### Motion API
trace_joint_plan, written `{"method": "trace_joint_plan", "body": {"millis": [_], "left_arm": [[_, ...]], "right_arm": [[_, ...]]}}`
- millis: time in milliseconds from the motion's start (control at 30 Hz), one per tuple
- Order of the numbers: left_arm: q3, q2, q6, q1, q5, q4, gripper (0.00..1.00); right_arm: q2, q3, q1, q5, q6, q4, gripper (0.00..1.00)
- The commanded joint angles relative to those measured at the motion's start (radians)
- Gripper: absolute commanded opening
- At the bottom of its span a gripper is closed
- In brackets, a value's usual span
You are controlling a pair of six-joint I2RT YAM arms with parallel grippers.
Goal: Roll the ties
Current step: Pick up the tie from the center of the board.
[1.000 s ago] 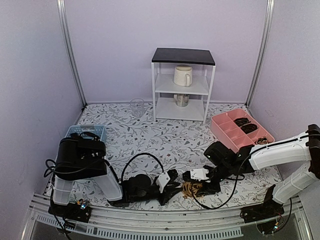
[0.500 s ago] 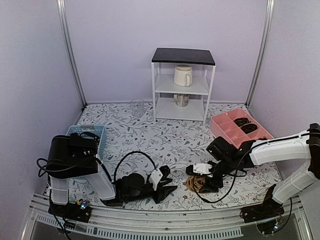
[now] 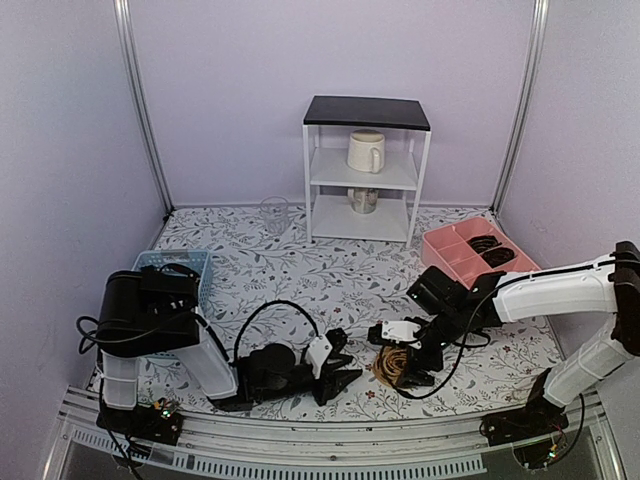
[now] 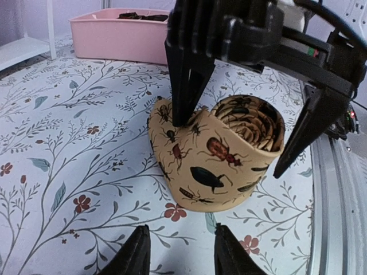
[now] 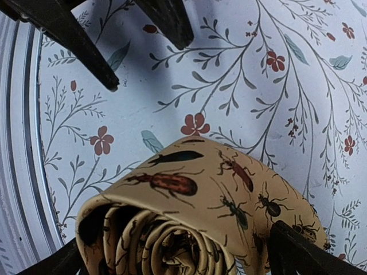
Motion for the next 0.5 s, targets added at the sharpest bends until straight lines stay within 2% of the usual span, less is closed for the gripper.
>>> {"method": "trace_joint_plan", "body": {"millis": [0, 267, 367, 467], "left_arm": [[0.021, 0.036, -0.010, 0.017, 0.019, -0.014, 0.38], [0.032, 0.062, -0.028, 0.037, 0.034, 0.007, 0.37], [0.025, 0.059, -0.029, 0.038, 0.037, 0.010, 0.36], [0.015, 0.052, -0.032, 0.038, 0.030, 0.014, 0.36]], "right_arm": [[0.031, 0.006, -0.001, 0.027, 0.012, 0.007, 1.00], [0.038, -0.016, 0.002, 0.104, 0.025, 0.022, 0.94], [0.037, -0.024, 0.002, 0.105, 0.039, 0.033, 0.89], [0.042, -0.013, 0.001, 0.113, 0.053, 0.024, 0.76]]}}
